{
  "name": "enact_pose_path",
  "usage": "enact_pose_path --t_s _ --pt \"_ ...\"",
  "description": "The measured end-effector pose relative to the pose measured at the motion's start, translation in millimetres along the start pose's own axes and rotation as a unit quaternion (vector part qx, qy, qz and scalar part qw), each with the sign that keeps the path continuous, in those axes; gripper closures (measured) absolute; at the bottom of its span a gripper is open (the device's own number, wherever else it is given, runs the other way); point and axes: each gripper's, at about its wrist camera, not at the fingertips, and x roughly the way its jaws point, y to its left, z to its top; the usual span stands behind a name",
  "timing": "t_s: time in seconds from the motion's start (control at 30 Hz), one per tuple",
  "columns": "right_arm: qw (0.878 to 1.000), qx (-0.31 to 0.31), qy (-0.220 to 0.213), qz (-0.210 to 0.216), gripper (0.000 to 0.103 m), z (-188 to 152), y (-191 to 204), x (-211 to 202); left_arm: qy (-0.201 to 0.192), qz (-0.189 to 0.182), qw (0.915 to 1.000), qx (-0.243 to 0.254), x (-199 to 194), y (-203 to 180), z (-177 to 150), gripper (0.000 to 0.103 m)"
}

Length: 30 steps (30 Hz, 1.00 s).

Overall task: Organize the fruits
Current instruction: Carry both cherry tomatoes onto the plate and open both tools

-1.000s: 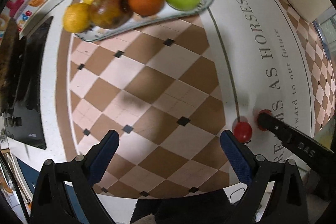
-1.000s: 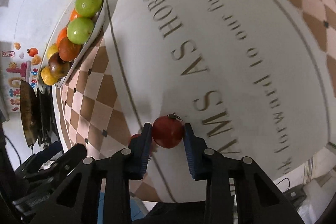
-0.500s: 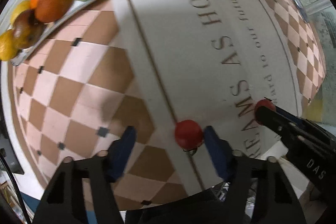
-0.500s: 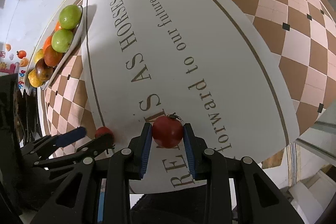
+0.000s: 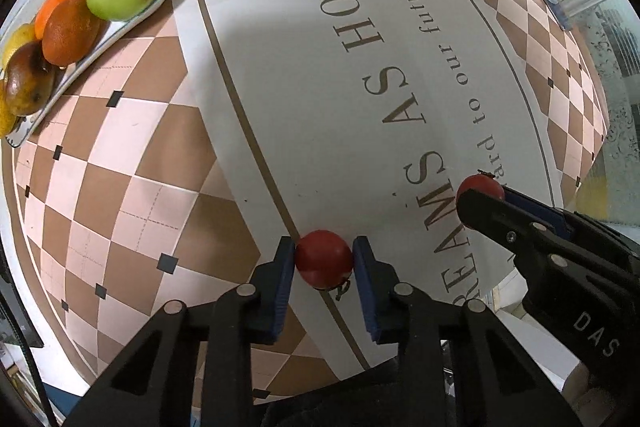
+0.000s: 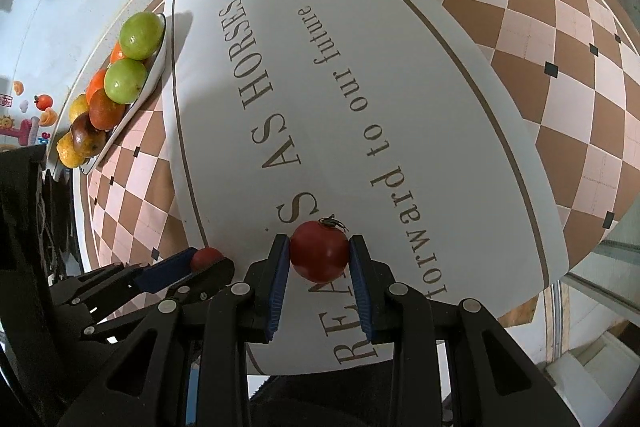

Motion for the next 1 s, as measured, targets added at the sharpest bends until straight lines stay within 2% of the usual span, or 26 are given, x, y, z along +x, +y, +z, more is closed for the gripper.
enact_pose_path --t_s 0.07,0.33,0.47,0.6,0.73,0.9,1.0 --pt "1.000 0.000 0.001 0.000 0.071 0 0 1 0.009 -0.006 0.9999 -0.003 6 7 0 0.076" --pt "1.000 -0.007 -0.011 0.001 0.071 1 3 -8 -0.020 -0.010 0.9996 -0.017 -3 24 2 0.077" --pt "0.999 -0.030 -0.031 0.011 0.071 6 19 -21 -0.057 -0.015 0.9975 -0.040 -31 49 3 0.077" --pt "0.996 -0.062 -0.045 0.037 0.071 16 50 -28 -0.086 -0.039 0.9910 -0.094 -64 92 1 0.077" --pt "0.992 -0.093 -0.046 0.071 0.071 32 91 -24 -0.121 -0.051 0.9776 -0.164 -95 141 3 0.077" --pt "0.983 -0.141 -0.050 0.105 0.071 54 154 -10 -0.143 -0.065 0.9573 -0.243 -109 196 9 0.077" --pt "0.979 -0.161 -0.040 0.120 0.071 67 186 7 -0.146 -0.085 0.9401 -0.296 -106 234 12 0.077"
